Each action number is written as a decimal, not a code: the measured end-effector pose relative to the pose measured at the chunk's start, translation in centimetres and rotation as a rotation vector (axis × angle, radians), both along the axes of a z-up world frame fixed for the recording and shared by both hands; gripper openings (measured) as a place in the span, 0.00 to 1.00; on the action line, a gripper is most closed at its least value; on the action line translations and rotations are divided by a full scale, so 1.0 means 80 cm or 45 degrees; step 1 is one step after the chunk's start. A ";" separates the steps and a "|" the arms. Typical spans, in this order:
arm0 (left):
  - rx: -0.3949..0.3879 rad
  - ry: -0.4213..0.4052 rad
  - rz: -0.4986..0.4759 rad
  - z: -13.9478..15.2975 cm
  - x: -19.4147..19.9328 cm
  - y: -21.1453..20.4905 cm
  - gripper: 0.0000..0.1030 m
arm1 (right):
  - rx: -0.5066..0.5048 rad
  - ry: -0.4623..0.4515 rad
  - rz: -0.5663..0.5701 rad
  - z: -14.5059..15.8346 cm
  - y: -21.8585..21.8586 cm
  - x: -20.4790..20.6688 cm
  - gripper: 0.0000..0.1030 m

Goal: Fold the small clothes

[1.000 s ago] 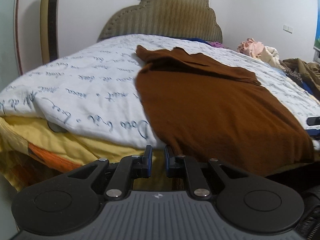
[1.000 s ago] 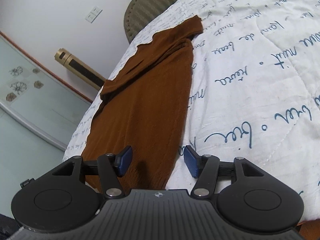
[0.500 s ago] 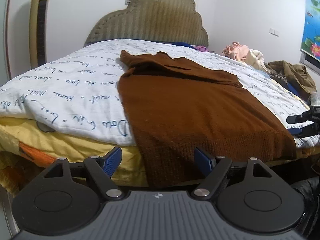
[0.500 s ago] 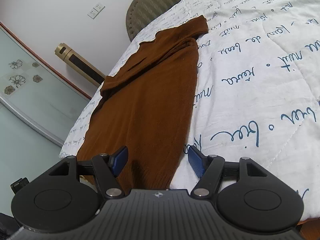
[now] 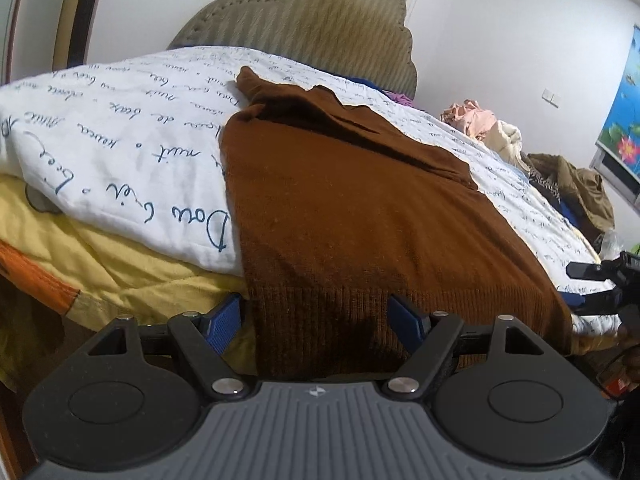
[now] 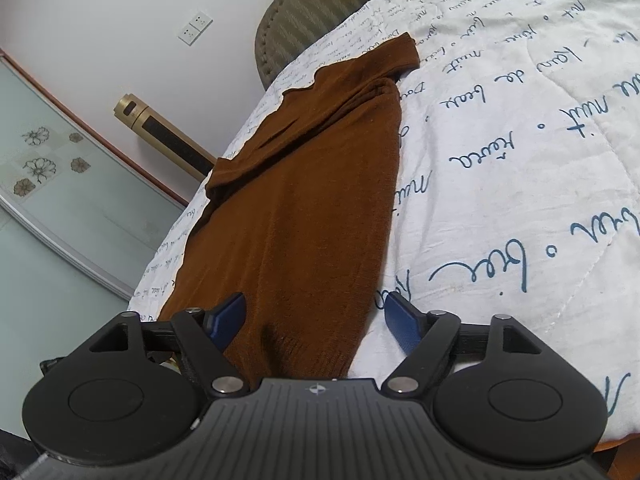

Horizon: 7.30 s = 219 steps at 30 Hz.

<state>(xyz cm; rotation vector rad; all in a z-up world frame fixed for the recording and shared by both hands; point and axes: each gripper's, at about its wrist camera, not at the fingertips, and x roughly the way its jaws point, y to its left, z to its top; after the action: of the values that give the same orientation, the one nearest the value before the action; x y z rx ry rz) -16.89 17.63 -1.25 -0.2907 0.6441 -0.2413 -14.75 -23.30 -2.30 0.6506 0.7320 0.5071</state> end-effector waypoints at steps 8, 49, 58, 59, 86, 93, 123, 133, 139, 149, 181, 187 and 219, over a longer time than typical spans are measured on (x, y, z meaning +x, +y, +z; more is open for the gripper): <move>-0.007 0.030 0.028 -0.006 -0.004 0.011 0.34 | 0.007 -0.010 0.032 0.001 0.000 -0.009 0.73; -0.175 -0.066 0.038 0.037 -0.003 0.033 0.04 | 0.164 -0.060 0.123 0.023 0.009 -0.021 0.11; -0.231 -0.079 0.013 0.055 0.006 0.039 0.04 | 0.147 -0.087 0.143 0.036 0.016 -0.004 0.11; -0.235 -0.083 0.011 0.057 0.008 0.039 0.04 | 0.151 -0.089 0.139 0.036 0.015 -0.004 0.11; -0.367 -0.017 0.098 0.053 0.126 0.043 0.04 | 0.199 -0.083 -0.106 0.022 0.001 0.097 0.11; -0.438 -0.019 0.115 0.056 0.155 0.042 0.04 | 0.197 -0.109 -0.130 0.032 0.005 0.119 0.11; -0.532 0.092 0.298 0.036 0.246 0.059 0.04 | 0.113 -0.080 -0.289 0.025 -0.001 0.202 0.11; -0.556 0.209 0.396 0.008 0.278 0.073 0.05 | 0.042 0.038 -0.387 -0.001 0.004 0.238 0.11; -0.554 0.217 0.418 0.013 0.275 0.080 0.05 | 0.126 0.079 -0.390 -0.006 -0.006 0.240 0.17; -0.534 0.210 0.301 0.032 0.259 0.081 0.06 | 0.255 0.077 -0.294 0.005 -0.018 0.231 0.54; 1.081 -0.250 -0.349 0.053 0.184 -0.060 0.39 | -0.091 -0.089 -0.124 0.041 -0.003 0.206 0.55; 1.058 -0.322 -0.333 0.061 0.163 -0.059 0.80 | -0.057 -0.065 -0.120 0.033 0.002 0.206 0.55; 0.607 -0.067 -0.258 0.050 0.271 -0.032 0.06 | 0.084 -0.007 -0.140 0.029 -0.028 0.255 0.55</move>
<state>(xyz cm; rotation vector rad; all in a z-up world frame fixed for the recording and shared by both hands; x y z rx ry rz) 4.81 15.07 2.76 0.2390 0.6591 -0.2800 5.64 -25.52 0.02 0.7465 0.6726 0.4328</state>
